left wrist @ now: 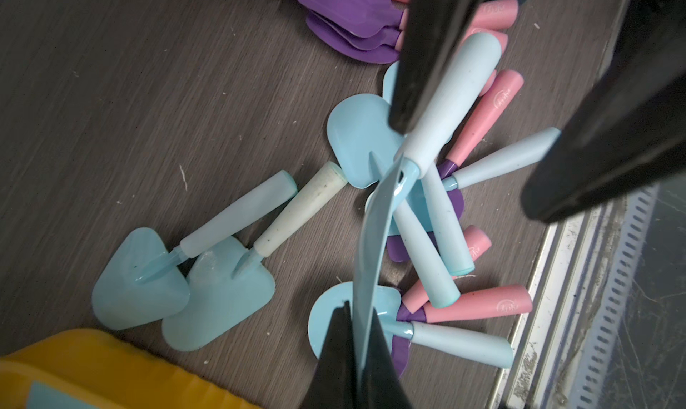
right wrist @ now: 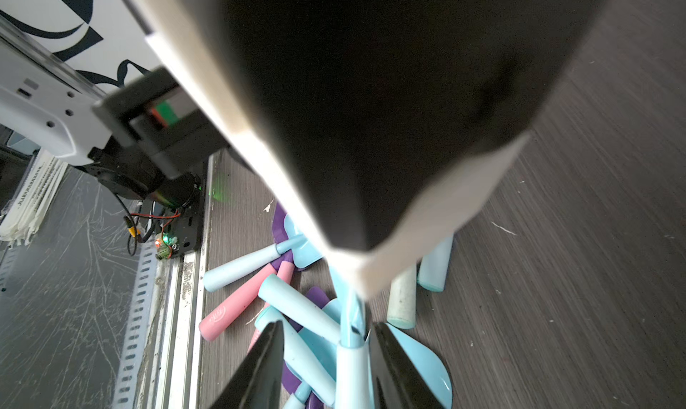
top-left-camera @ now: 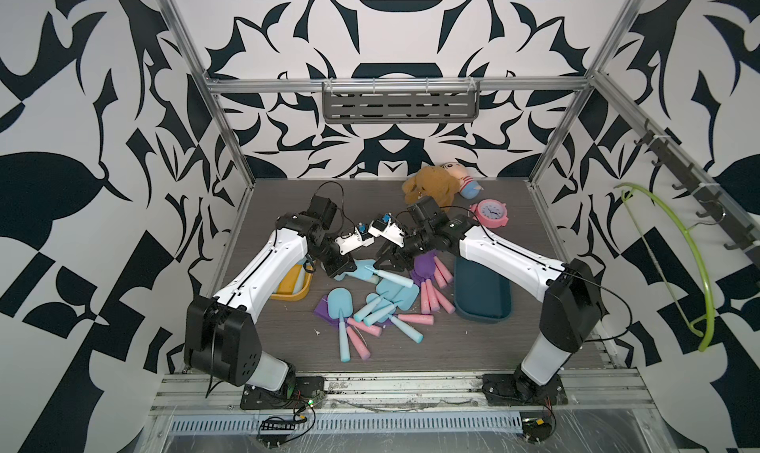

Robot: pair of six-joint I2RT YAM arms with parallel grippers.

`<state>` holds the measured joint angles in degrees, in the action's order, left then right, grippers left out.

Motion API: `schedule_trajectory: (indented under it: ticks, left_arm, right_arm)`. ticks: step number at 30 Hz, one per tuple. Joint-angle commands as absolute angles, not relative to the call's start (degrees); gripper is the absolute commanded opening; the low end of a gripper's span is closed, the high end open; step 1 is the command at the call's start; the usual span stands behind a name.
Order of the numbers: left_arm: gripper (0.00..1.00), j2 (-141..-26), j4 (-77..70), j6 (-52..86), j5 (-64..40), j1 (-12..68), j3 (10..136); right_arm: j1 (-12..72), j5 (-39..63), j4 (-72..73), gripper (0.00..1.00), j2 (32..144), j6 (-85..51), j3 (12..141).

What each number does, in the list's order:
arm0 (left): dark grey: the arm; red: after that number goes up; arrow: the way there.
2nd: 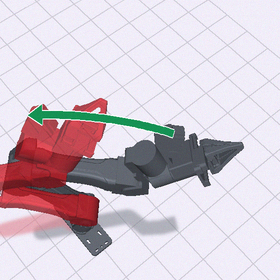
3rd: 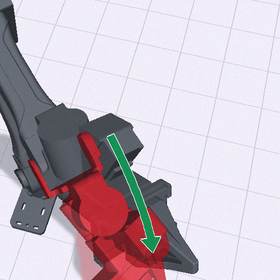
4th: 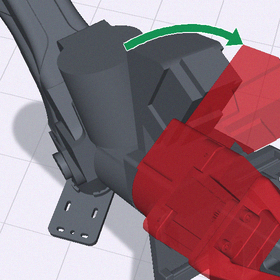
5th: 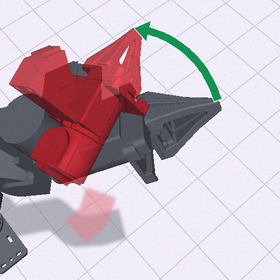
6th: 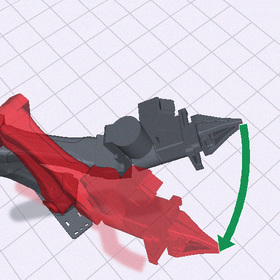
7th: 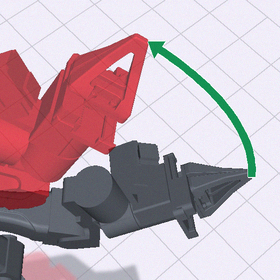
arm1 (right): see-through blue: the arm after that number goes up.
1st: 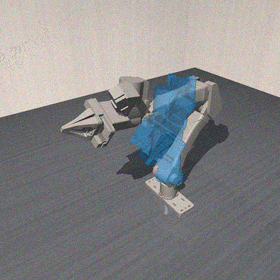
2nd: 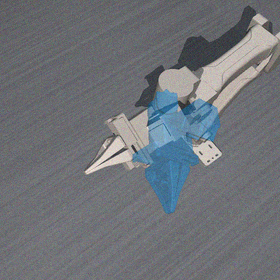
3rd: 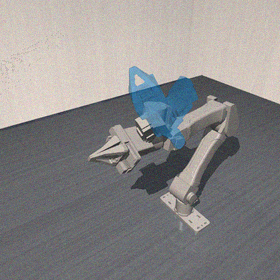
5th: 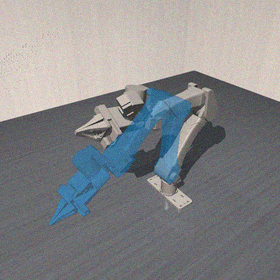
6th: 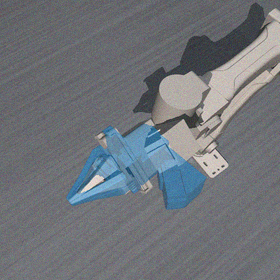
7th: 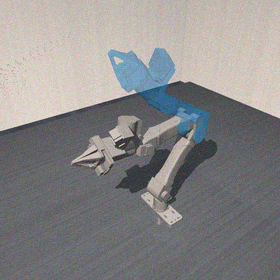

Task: Sort the small shovels by color and place them into the storage box
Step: Pick up the shovel from the center of the board.

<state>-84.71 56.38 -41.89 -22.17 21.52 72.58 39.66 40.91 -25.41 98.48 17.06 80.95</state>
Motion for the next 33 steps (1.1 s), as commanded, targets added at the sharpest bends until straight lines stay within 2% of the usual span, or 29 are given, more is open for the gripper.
schedule_trajectory:
  ticks: [1,11,23,30,33]
  left_arm:
    - [0.0,-83.2,58.1,-43.2,-26.1,21.6,73.4]
    - [0.0,-83.3,58.1,-43.1,-27.8,21.5,73.4]
    - [0.0,-82.9,58.8,-42.2,-34.1,19.1,74.5]
    - [0.0,-82.7,60.2,-42.1,-35.9,18.7,76.0]
    - [0.0,-82.7,60.6,-42.2,-36.6,18.6,76.4]
  right_arm:
    - [39.2,41.2,-22.2,0.43,98.8,15.4,82.8]
    - [36.4,51.0,-18.8,0.43,98.8,13.8,80.0]
    - [34.7,55.0,-17.6,0.43,99.7,12.7,78.3]
    - [34.7,54.7,-17.4,0.37,101.2,12.1,79.2]
    - [34.8,54.8,-17.4,0.29,101.8,12.1,79.8]
